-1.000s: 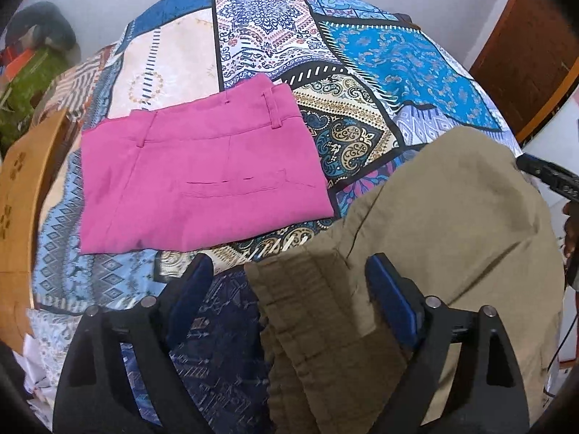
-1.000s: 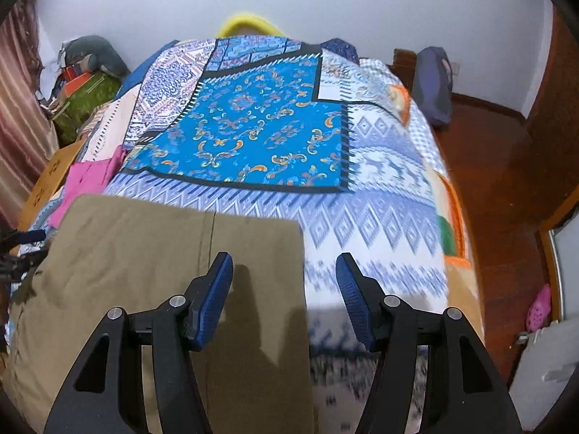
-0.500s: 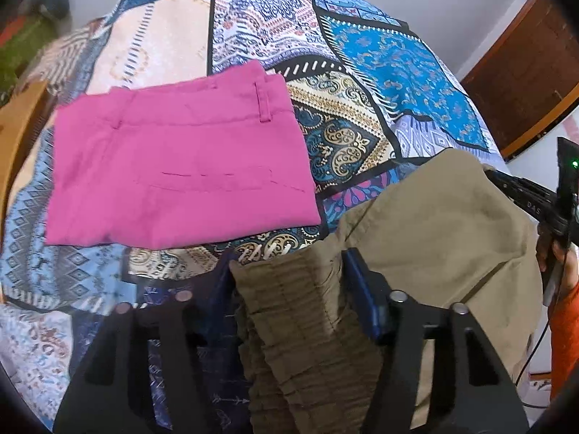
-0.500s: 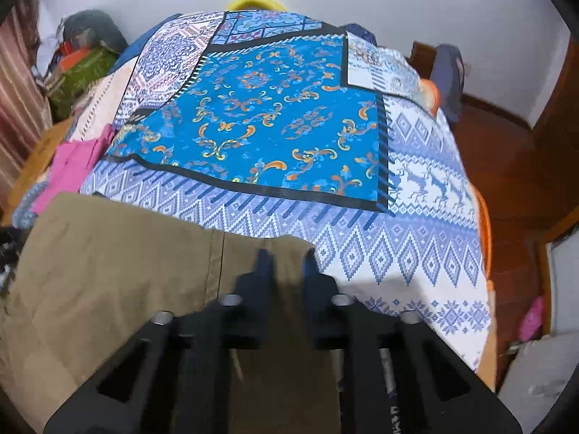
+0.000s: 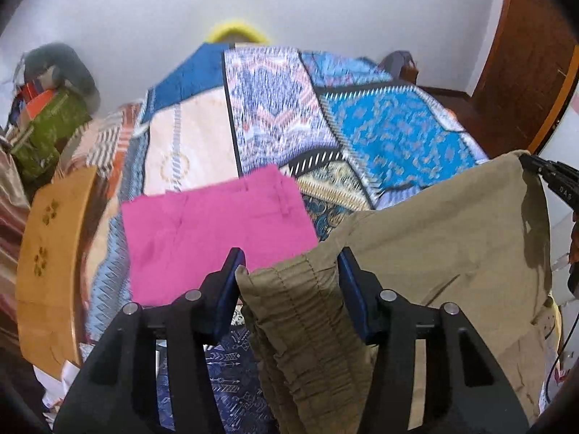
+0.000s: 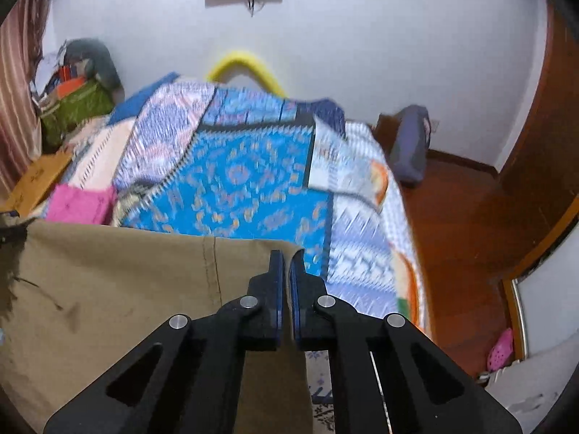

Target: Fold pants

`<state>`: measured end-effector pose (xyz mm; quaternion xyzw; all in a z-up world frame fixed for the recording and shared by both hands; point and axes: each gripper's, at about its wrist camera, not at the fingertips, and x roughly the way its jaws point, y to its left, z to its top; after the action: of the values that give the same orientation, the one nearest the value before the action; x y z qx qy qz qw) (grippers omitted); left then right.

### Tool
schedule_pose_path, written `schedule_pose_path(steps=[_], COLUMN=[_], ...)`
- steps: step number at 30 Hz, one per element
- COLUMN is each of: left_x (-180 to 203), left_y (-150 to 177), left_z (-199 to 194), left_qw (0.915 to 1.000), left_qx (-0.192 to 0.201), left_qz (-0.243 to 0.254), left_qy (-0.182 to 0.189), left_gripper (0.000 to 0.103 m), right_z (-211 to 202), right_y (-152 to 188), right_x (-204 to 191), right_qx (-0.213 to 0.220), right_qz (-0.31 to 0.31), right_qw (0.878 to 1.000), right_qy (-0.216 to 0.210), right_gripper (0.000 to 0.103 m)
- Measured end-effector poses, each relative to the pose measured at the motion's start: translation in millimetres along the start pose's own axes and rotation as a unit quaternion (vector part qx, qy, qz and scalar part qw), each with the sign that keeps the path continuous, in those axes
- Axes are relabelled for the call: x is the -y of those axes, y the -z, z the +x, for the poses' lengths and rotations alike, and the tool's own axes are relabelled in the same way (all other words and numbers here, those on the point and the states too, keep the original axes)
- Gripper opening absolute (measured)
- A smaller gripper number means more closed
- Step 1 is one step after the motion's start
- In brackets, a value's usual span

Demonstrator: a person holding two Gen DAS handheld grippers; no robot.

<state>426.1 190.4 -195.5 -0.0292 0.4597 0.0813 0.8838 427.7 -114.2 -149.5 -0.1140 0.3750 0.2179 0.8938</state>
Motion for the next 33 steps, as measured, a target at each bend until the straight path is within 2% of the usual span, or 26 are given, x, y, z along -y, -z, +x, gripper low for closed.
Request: schedule_pose_path(steps=[8,15,21,27,30,33], left_x=[5.0,16.1,20.2,28.7,30.1,27.2], left_y=[6.0,44.8,86.5,135.0,157.3,177.9], left_z=[-71.6,-129.6,-166.1,-193.7,-197.6,-198.5], left_qw=[0.9991,0.9975,0.9965,0.9943,0.9938,0.9939], left_qx=[0.039,0.065,0.074,0.083,0.080,0.071], left_qz=[0.008,0.020,0.020,0.049,0.059,0.055], left_qy=[0.013,0.022,0.035,0.047,0.050,0.063], left_gripper=[0.052,0.052,0.051,0.051,0.051,0.046], right_z=[-82.9,-150.2,-189.9,-223.5,-233.4,-237.9], right_y=[0.1,35.8,75.5,117.7,136.1,159.1], right_x=[-4.1,-8.4,-13.6,-19.3,-24.9,-32.5], right_qx=[0.051,0.076,0.081,0.082,0.072,0.051], right_qz=[0.023,0.056,0.083,0.087,0.080,0.066], right_qw=[0.998,0.994,0.990,0.989,0.990,0.992], right_qy=[-0.025,-0.054,-0.077,-0.086,-0.089,-0.092], right_gripper=[0.003,0.003,0.003,0.003,0.003,0.003])
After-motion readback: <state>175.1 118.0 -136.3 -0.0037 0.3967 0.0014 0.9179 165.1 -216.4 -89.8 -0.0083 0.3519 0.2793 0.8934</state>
